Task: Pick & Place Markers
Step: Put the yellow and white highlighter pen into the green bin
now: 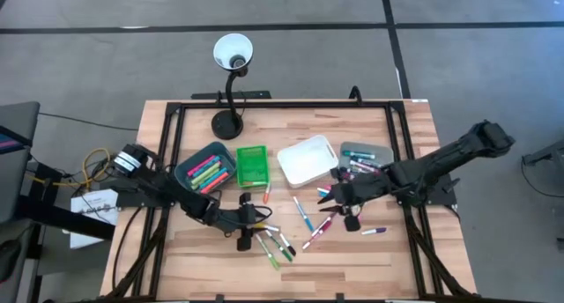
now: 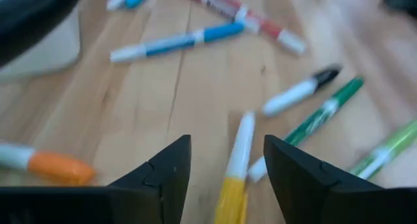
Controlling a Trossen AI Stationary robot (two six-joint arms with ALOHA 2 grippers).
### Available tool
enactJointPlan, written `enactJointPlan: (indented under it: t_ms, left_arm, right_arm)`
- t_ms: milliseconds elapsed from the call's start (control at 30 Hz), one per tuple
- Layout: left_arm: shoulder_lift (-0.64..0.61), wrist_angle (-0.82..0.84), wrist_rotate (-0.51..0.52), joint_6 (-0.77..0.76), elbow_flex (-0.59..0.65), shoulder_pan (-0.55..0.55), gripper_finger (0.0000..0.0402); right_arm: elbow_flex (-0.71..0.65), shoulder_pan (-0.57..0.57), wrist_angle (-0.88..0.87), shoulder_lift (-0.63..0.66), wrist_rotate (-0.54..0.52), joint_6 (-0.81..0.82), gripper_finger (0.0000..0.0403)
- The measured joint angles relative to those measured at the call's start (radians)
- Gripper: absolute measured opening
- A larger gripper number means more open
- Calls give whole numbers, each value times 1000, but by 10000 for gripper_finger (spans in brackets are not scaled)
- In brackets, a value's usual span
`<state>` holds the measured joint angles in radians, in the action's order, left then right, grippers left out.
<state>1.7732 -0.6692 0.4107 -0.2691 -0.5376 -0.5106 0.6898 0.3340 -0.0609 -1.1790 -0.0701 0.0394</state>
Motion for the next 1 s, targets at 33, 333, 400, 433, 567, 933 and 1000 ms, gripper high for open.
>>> enactJointPlan:
  t_ms: [33,333,400,433,567,933,1000]
  left_arm:
    - [14,2,0,0,0,0,187]
    - [97,-18,15,-31,0,-3,164]
    - [93,-12,13,-32,0,1,151]
    - [87,-8,10,-28,0,1,142]
    - [64,11,1,-15,1,6,91]
    - [-115,19,117,90,1,46,17]
    - [-193,70,179,110,1,61,15]
  right_arm:
    - [-29,-3,33,26,0,-23,91]
    - [-70,-27,93,147,-1,13,91]
    - [-70,-26,100,146,0,13,91]
    - [-70,-26,102,146,0,13,91]
    - [-70,-27,104,144,0,13,91]
    - [-70,-27,107,144,0,14,91]
    - [-70,-27,107,144,0,14,91]
